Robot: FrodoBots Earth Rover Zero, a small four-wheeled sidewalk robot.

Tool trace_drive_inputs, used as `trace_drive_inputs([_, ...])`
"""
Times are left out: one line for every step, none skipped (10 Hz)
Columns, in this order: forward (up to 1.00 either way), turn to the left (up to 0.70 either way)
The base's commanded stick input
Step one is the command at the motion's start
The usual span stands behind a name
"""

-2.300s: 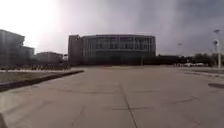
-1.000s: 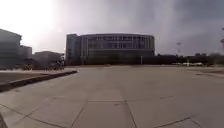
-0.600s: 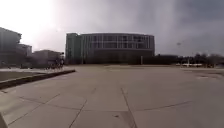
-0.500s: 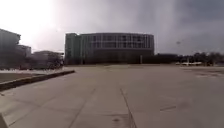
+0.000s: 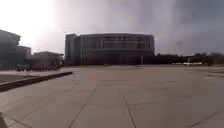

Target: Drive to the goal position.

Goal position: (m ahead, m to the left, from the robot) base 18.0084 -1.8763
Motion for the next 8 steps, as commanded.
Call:
trace_drive_inputs([0.98, -0.05])
trace_drive_inputs([0.98, 0.0])
trace_drive_inputs([0.98, 0.0])
trace_drive_inputs([0.99, 0.0])
trace_drive_inputs([0.99, 0.0])
trace_drive_inputs([0.98, 0.0])
trace_drive_inputs([0.98, 0.0])
trace_drive_inputs([0.98, 0.0])
